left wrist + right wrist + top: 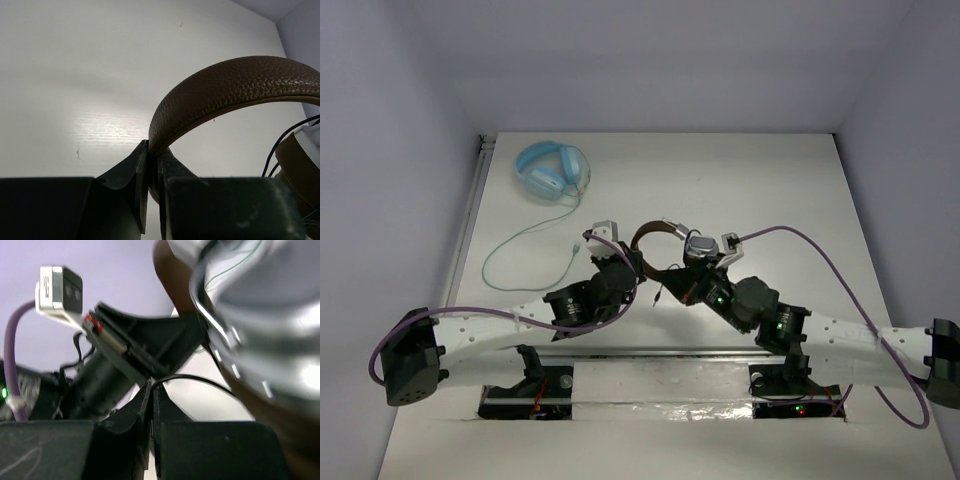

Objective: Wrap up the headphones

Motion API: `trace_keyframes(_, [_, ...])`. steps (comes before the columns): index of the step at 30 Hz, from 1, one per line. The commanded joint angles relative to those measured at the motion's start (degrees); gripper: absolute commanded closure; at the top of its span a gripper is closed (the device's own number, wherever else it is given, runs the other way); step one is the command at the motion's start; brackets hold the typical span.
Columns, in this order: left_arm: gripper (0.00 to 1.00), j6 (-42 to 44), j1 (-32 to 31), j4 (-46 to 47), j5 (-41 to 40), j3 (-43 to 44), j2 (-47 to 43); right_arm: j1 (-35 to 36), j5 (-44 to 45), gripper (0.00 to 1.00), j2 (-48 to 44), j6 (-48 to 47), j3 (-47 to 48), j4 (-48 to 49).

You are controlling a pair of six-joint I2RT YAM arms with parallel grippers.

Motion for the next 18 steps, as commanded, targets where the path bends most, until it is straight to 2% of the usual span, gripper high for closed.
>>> trace_keyframes(1, [1.0,-5.26,-1.78,3.2,-1.5,-1.07,0.2,-0.07,5.08,0.94,2.8,-0.75,4.39,4.36])
trace_keyframes(5, [1.0,-7.2,-3.09,0.47,-1.95,-1.25,3.54,-0.07,4.64,0.94,4.47,-1.8,6.32,3.75])
trace_keyframes(11, [1.0,-7.2,-4.33,-0.67,-1.42,-1.77,3.38,-0.07,9.63,0.95,4.3,-2.51,8.17,-3.01])
trace_keyframes(18, [1.0,-7.2,-4.86,-4.53,0.6,-1.69,2.58,-0.07,15.79,0.89,2.45,-3.47,9.31,-7.51])
